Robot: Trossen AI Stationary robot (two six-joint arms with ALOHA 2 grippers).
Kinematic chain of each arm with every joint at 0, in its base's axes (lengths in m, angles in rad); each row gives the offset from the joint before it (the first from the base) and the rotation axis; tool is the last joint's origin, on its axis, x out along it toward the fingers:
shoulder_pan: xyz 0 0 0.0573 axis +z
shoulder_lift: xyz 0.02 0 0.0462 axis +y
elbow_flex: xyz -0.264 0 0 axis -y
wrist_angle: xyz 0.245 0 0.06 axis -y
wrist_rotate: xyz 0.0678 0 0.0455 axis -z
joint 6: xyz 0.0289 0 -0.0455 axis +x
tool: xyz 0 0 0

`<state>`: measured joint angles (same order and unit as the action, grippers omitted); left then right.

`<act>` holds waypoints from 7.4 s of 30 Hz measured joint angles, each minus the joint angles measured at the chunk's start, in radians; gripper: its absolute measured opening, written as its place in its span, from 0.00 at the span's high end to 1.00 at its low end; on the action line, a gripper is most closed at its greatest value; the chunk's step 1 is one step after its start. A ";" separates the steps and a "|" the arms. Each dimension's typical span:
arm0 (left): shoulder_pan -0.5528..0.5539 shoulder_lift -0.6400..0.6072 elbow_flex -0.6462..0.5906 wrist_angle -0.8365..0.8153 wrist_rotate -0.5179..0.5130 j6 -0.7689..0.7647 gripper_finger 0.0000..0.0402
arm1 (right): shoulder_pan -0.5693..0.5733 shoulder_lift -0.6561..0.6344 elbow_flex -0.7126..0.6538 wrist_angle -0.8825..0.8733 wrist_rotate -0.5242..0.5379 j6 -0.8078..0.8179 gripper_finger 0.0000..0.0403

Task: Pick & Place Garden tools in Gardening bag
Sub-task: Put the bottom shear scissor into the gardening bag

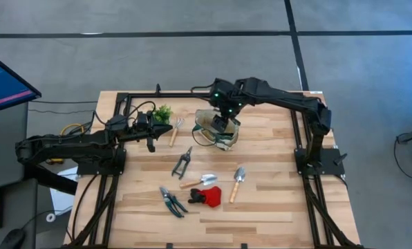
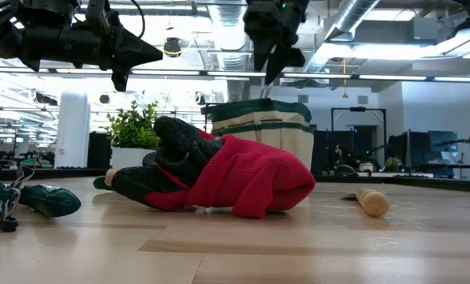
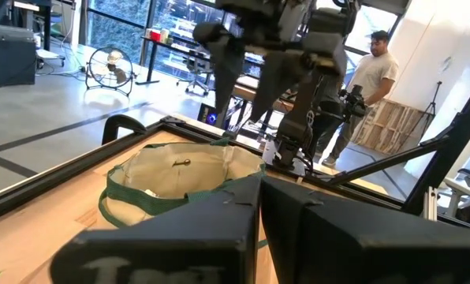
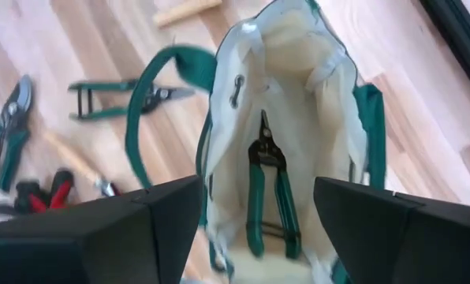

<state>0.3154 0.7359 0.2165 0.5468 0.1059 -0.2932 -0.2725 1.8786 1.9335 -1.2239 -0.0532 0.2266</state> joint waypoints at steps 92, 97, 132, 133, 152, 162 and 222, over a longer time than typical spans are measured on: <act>-0.002 0.000 0.000 0.000 0.001 -0.003 0.99 | 0.338 -0.712 -0.810 0.754 0.005 -0.017 0.99; -0.002 0.000 0.000 0.000 0.001 -0.003 0.99 | 0.338 -0.712 -0.810 0.753 0.005 -0.016 0.99; -0.002 0.000 0.000 0.054 0.135 -0.429 0.99 | 0.338 -0.712 -0.810 0.817 0.005 -0.016 0.99; -0.002 0.000 0.000 0.054 0.135 -0.430 0.99 | 0.338 -0.712 -0.810 0.817 0.005 -0.016 0.99; -0.002 0.000 0.000 0.058 0.091 -0.423 0.99 | 0.338 -0.716 -0.810 0.855 0.005 -0.057 1.00; -0.024 0.000 0.019 0.020 0.042 -0.496 1.00 | 0.325 -0.716 -0.809 0.883 0.005 -0.080 1.00; -0.729 0.524 0.945 -0.828 -0.389 0.237 1.00 | 0.283 -0.905 -0.810 0.567 0.001 -0.105 1.00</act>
<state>-0.4140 1.2594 1.1615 -0.2809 -0.2827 -0.0557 0.0101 0.9734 1.1236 -0.6568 -0.0520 0.1215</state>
